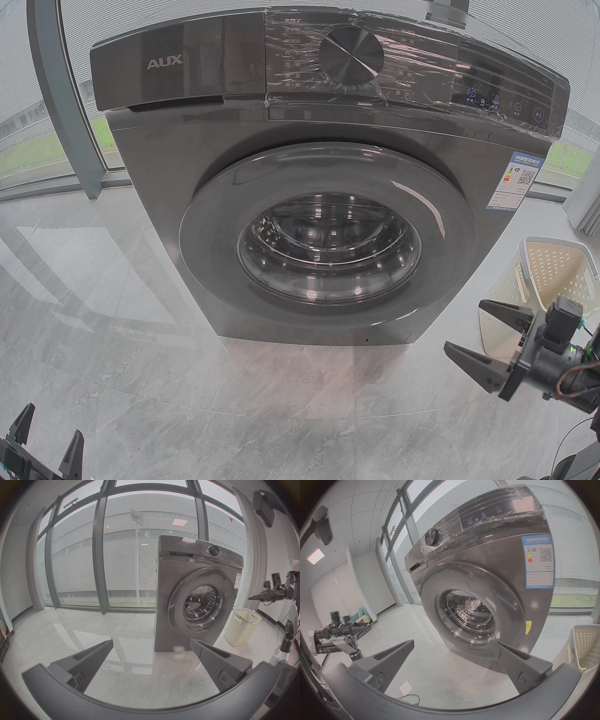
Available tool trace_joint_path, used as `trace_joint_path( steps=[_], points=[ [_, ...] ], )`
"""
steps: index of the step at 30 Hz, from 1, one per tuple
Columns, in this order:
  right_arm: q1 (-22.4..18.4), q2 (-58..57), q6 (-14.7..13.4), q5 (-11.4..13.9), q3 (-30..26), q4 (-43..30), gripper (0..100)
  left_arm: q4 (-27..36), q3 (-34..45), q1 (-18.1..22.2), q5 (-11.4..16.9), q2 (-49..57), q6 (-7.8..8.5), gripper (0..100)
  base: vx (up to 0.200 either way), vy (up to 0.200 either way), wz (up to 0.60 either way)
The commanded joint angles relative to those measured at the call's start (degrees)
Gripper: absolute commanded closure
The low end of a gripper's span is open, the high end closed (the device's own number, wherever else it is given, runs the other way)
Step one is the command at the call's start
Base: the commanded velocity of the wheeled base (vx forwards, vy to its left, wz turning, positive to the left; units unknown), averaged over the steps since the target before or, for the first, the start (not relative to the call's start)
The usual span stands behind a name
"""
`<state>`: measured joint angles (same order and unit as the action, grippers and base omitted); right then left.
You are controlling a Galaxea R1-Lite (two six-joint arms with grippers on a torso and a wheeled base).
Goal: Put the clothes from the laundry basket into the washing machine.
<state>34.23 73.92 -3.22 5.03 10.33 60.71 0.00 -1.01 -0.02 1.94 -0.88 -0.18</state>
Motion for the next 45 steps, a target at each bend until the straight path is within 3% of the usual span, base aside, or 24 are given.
trace_joint_path(
  steps=[1,7,14,15,20,26,30,32,33,34,38,41,45],
  points=[
    [-0.13,-11.26,0.41,0.68,-7.51,-0.50,0,0.00,1.01,0.02,0.00,0.70,-0.08,0,0.000,0.000,0.00],
    [-8.30,-16.97,3.75,-1.69,-10.33,-1.91,0,0.00,1.01,0.02,0.00,0.70,-0.08,0,0.000,0.000,0.00],
    [-14.46,-28.13,4.54,-1.52,-10.33,-13.42,0,0.09,1.01,0.02,0.00,0.70,-0.17,0,0.000,0.000,0.00],
    [-17.44,-34.55,4.54,-1.52,-10.33,-19.58,0,0.09,1.01,0.02,0.00,0.70,-0.26,0,0.000,0.000,0.00],
    [-24.74,-51.78,4.62,-1.34,-10.15,-35.40,0,0.09,0.92,-0.06,0.00,0.70,-0.17,0,0.000,0.000,0.00],
    [-27.82,-67.33,4.62,-1.34,-8.83,-49.81,0,0.09,0.92,-0.06,0.00,0.70,-0.34,0,0.000,0.000,0.00],
    [-28.17,-69.00,4.27,-2.31,-10.33,-49.90,0,0.09,0.92,-0.06,0.00,0.70,-0.26,0,0.000,0.000,0.00],
    [-28.25,-69.00,4.01,-5.39,-10.33,-50.69,0,0.09,0.92,-0.06,0.00,0.70,-0.34,0,0.000,0.000,0.00],
    [-28.25,-68.91,4.01,-5.65,-10.33,-50.78,0,0.09,0.92,-0.06,0.00,0.61,-0.34,0,0.000,0.000,0.00],
    [-28.25,-69.00,3.75,-8.46,-10.33,-53.50,0,0.09,0.92,-0.06,-0.09,0.61,-0.34,0,0.000,0.000,0.00],
    [-28.87,-69.09,3.66,-12.24,-10.33,-56.14,0,0.09,0.92,-0.06,0.00,0.61,-0.43,0,0.000,0.000,0.00],
    [-36.16,-72.43,4.45,-10.84,-10.33,-56.31,0,0.09,0.92,-0.06,0.00,0.61,-0.34,0,0.000,0.000,0.00],
    [-34.32,-73.92,3.92,-9.69,-10.33,-56.40,0,0.09,0.92,-0.06,0.00,0.61,-0.43,0,0.000,0.000,0.00]
  ],
)
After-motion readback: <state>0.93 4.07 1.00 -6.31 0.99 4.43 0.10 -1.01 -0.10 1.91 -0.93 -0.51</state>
